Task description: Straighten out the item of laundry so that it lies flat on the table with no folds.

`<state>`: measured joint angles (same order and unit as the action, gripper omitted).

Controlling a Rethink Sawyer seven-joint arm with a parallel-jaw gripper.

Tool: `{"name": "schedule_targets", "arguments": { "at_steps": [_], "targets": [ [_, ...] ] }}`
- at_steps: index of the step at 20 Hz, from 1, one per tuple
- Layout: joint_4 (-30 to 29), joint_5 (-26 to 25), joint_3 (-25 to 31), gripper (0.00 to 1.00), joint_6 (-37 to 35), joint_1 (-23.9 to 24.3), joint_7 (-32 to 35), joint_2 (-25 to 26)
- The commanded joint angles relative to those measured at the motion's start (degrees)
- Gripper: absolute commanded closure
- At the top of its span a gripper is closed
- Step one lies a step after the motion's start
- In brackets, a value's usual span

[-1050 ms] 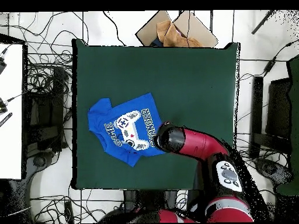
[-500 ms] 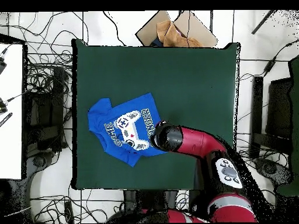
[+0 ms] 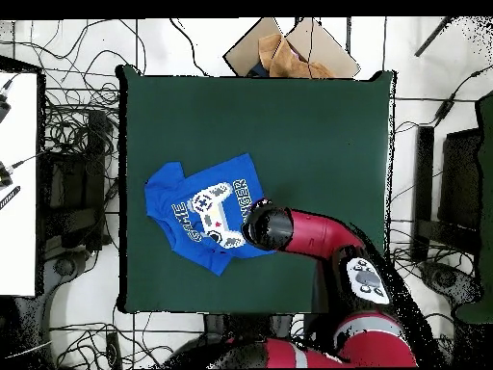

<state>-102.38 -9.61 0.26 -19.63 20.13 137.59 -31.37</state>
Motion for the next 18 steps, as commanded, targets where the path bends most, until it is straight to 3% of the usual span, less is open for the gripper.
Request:
{"name": "schedule_targets", "arguments": {
  "at_steps": [1, 11, 18],
  "targets": [
    [-4.66, -1.82, 5.19, 0.00, 2.86, -3.07, 2.06, 1.62],
    [-6.10, -0.80, 5.24, 0.00, 2.51, -4.69, 2.73, 2.05],
    [-4.54, -1.74, -1.07, 0.00, 1.48, -9.89, 4.86, 5.02]
  ]
}}
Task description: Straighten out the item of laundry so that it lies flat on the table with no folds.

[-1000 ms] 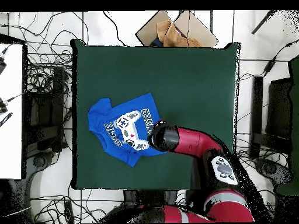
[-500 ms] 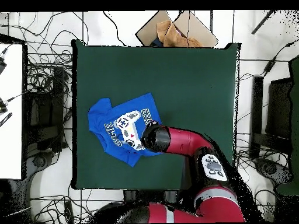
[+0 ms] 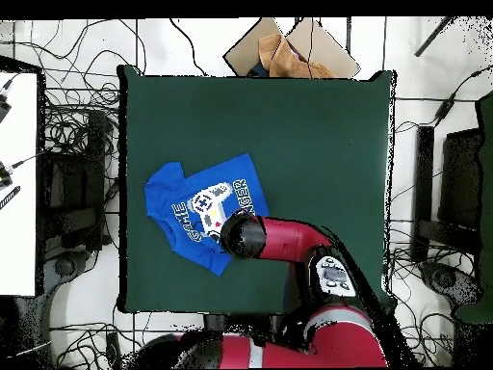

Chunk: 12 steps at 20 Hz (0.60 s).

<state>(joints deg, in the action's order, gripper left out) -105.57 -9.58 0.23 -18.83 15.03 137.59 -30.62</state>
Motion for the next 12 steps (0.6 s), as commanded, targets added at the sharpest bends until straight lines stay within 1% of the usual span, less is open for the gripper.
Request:
{"name": "schedule_targets", "arguments": {
  "at_steps": [1, 6, 8, 9, 12],
  "targets": [
    [-0.98, -2.02, -1.95, 0.00, 0.55, -5.51, 4.94, 4.83],
    [-1.56, -2.70, -2.26, 0.00, 2.95, -5.33, 4.08, 6.87],
    [-1.18, -2.97, -3.22, 0.00, 3.59, -6.34, 4.71, 7.78],
    [-0.77, -3.19, -4.30, 0.00, 4.29, -7.10, 5.39, 8.63],
    [1.52, -3.26, -10.74, 0.00, 6.42, -12.32, 9.52, 11.87]
  ]
}}
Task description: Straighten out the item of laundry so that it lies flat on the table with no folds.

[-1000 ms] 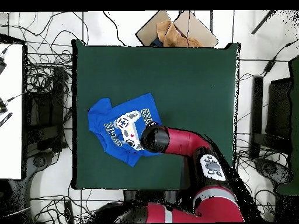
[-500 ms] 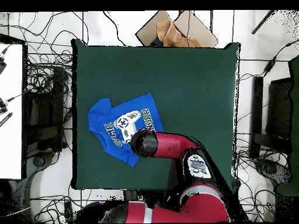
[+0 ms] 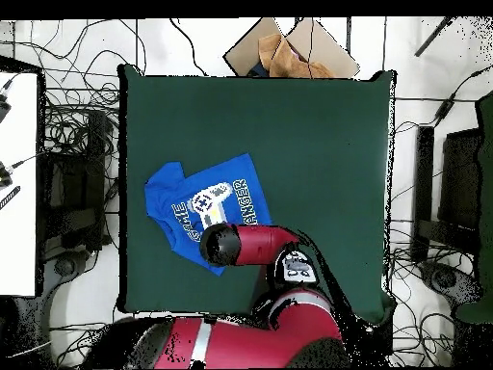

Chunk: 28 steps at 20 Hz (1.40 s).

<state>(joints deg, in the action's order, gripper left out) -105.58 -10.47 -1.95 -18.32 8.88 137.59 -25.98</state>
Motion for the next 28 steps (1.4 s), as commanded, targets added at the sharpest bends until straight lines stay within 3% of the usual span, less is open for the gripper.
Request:
{"name": "schedule_targets", "arguments": {
  "at_steps": [1, 4, 11, 18, 23, 28],
  "targets": [
    [2.56, -1.82, -11.36, 0.00, 6.44, -8.57, 11.14, 8.79],
    [5.05, 0.95, -17.71, 0.00, 8.43, -13.41, 13.98, 13.27],
    [5.09, 6.17, -20.15, 0.00, 14.56, -15.01, 13.26, 16.83],
    [5.66, 7.63, -19.53, 0.00, 21.25, -13.20, 11.04, 18.49],
    [8.02, 7.68, -23.71, 0.00, 24.58, -14.06, 10.07, 21.93],
    [9.49, 11.48, -29.48, 0.00, 26.16, -17.52, 10.83, 26.37]
  ]
}}
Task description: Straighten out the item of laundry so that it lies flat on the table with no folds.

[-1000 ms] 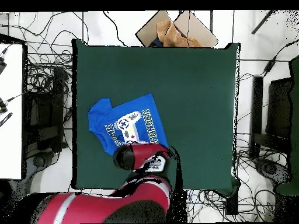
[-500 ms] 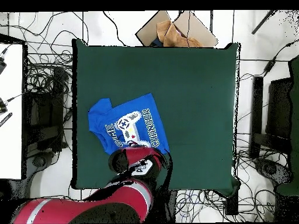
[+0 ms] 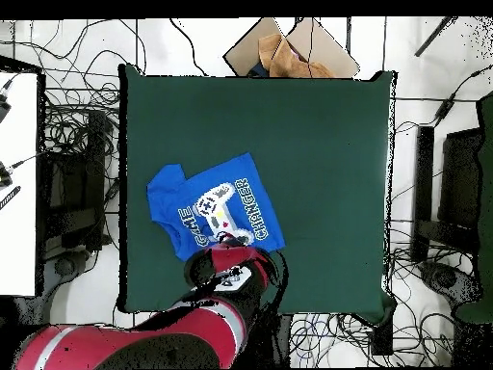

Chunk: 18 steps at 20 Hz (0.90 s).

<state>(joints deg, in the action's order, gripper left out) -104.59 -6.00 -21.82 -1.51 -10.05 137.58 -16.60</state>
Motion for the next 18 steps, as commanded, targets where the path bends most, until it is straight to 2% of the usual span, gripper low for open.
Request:
{"name": "schedule_targets", "arguments": {
  "at_steps": [1, 7, 12, 16, 18],
  "targets": [
    [8.21, 6.96, -9.17, 0.00, 10.22, 2.28, 10.18, 16.69],
    [7.97, 6.29, -9.41, 0.00, 14.65, 5.13, 5.80, 16.99],
    [8.14, 1.80, -7.73, 0.00, 17.33, 9.96, 2.38, 15.65],
    [7.02, -2.45, -2.82, 0.00, 15.78, 13.93, 1.10, 11.98],
    [6.38, -2.72, -0.90, 0.00, 14.53, 14.24, 1.77, 10.55]
  ]
}}
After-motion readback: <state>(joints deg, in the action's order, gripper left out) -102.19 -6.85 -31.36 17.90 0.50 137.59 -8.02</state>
